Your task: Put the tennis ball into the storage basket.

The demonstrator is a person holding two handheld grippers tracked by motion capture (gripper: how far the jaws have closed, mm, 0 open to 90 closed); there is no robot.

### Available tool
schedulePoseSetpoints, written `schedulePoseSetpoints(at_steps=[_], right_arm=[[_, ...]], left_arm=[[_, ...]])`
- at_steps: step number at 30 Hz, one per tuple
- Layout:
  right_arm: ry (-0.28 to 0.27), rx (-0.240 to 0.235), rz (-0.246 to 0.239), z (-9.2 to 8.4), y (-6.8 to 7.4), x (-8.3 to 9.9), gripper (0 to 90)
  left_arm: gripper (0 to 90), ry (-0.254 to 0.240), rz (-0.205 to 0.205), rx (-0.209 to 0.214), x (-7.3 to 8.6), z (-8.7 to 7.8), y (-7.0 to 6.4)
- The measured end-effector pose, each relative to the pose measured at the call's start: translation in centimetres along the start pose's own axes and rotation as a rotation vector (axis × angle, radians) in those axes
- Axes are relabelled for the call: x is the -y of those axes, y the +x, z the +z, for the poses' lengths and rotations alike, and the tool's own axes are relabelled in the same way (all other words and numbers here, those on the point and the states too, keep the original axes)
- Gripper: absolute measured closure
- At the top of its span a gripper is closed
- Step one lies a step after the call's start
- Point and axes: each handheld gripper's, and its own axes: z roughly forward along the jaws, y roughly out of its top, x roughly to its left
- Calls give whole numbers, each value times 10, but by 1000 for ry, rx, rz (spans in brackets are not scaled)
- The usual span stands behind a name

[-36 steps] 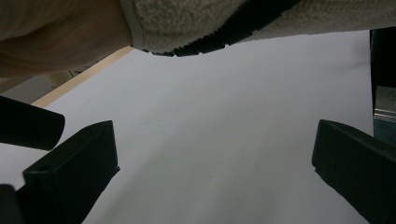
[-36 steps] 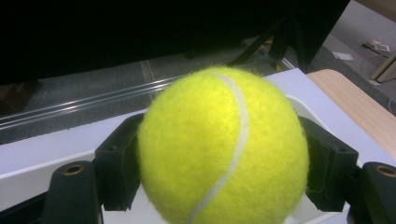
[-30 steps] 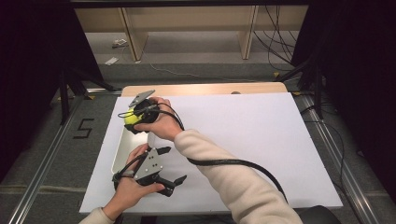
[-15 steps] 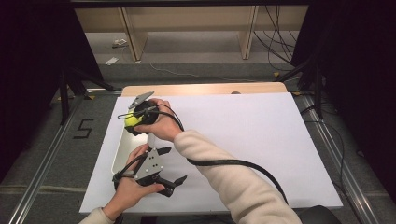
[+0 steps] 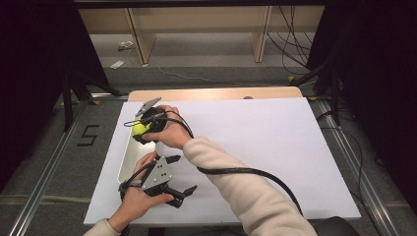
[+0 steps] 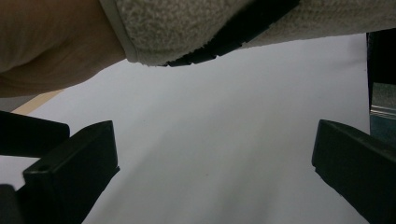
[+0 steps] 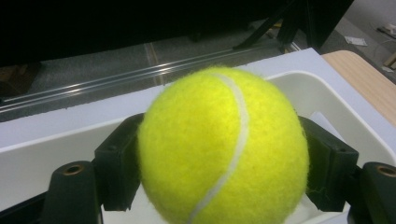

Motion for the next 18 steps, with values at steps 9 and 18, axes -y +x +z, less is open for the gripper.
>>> schedulePoseSetpoints(at_steps=[9, 18], right_arm=[[18, -2, 5, 3, 0, 7, 266], [33, -8, 15, 7, 2, 12, 266]], left_arm=[[0, 2, 1, 1, 0, 0, 0], [0, 8, 2, 6, 0, 1, -1]])
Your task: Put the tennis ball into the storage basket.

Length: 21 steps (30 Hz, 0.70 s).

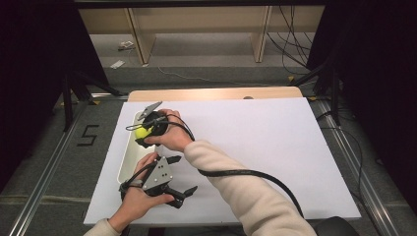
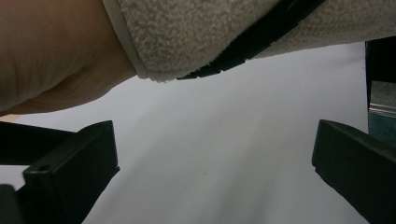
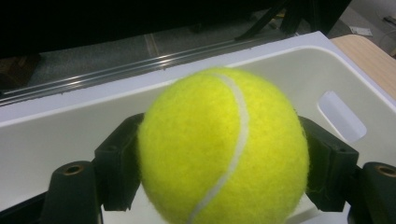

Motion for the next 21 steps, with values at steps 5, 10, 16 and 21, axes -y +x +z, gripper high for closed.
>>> schedulePoseSetpoints(at_steps=[5, 10, 16, 21], right_arm=[[-6, -3, 1, 1, 1, -1, 265], [5, -7, 2, 2, 0, 0, 265], [21, -11, 9, 5, 0, 3, 265], [24, -9, 1, 6, 0, 3, 264]], left_arm=[[0, 5, 2, 3, 0, 0, 0], [0, 6, 5, 3, 0, 1, 0], [0, 6, 5, 3, 0, 0, 0], [0, 6, 4, 3, 0, 0, 0]])
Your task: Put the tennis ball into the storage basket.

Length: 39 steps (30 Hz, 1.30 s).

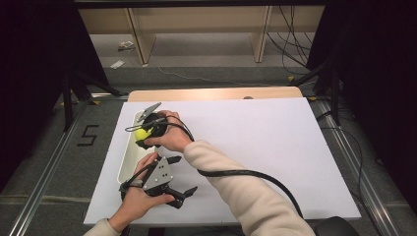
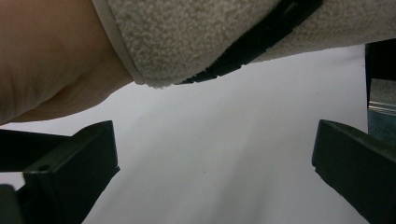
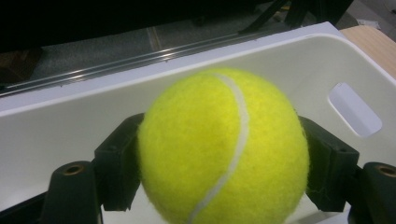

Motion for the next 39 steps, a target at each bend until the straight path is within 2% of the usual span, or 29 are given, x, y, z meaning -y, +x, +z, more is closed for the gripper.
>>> schedulePoseSetpoints(at_steps=[12, 22, 24, 31, 33, 39], right_arm=[[28, -8, -4, 3, 1, 2, 263], [25, -9, -8, 3, 1, 0, 259], [8, -5, -4, 3, 1, 1, 259], [12, -12, 1, 2, -1, 0, 239], [-19, -13, 23, 2, -1, 0, 214], [-39, 3, 13, -7, -3, -3, 178]], left_arm=[[0, 2, 3, 1, 0, 0, 0], [0, 1, 4, 0, 0, 0, 0], [0, 1, 4, 1, 0, 0, 0], [0, 0, 2, 1, 0, 0, 0], [0, 0, 2, 1, 0, 0, 0], [0, -2, 1, 2, 0, 0, 0]])
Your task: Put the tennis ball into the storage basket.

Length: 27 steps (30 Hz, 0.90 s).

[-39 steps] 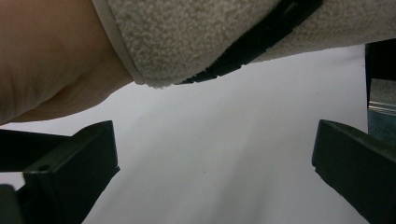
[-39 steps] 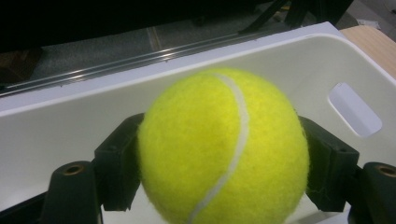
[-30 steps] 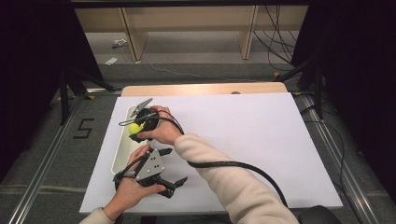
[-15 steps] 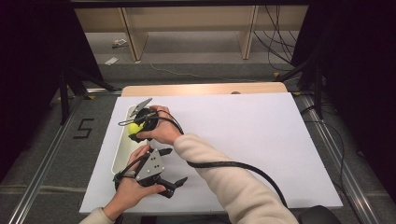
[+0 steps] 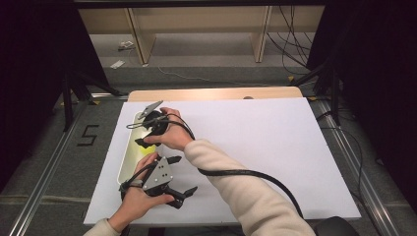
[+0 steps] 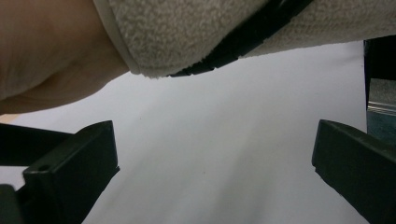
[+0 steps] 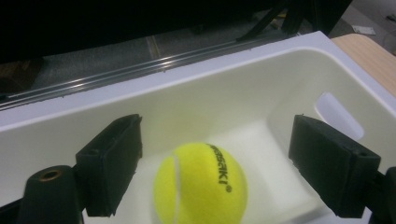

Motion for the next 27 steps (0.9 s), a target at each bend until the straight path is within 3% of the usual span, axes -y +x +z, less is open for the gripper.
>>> schedulePoseSetpoints(at_steps=[9, 27], right_arm=[[-37, 12, -3, -22, -5, 0, 174], [-72, 46, 26, -72, -21, 28, 173]], left_arm=[[0, 2, 1, 1, 0, 0, 0], [0, 4, 1, -1, 0, 0, 0]])
